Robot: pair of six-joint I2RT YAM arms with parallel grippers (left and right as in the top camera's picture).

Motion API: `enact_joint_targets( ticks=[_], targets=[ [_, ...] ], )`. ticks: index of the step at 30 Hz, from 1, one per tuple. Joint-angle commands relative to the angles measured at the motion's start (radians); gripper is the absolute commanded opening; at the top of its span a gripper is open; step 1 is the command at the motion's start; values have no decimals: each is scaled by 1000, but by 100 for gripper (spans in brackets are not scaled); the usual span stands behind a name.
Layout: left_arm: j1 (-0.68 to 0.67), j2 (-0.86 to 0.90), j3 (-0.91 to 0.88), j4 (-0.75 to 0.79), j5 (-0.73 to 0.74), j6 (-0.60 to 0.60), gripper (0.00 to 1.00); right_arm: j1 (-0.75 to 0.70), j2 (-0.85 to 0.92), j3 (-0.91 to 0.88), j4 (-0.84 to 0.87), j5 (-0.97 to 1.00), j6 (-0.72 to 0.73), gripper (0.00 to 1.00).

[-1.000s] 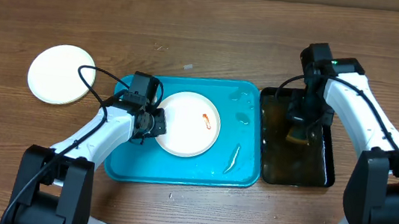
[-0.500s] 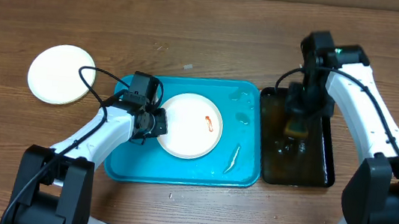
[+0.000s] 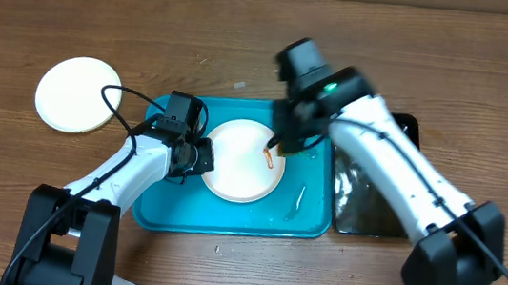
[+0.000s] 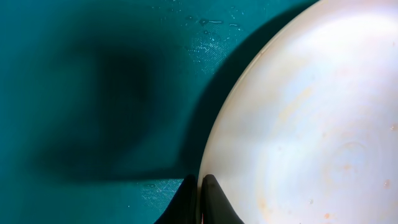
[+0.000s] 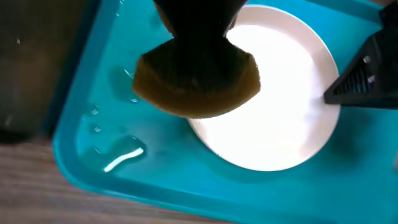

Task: Clean dirty plates on tray and stack at the side
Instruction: 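Scrub the held white plate with the sponge in the right gripper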

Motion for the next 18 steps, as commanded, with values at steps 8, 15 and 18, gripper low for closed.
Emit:
enact_joint_targets(
  ticks=[8,15,18],
  targets=[
    [-1,0,1,0,11,8,7,138,34,-82,144,249,94,4],
    [-1,0,1,1,14,8,8,143,146,-83,154,242,115,4],
    [-1,0,1,0,14,8,8,143,188,-83,154,242,116,4]
  ],
)
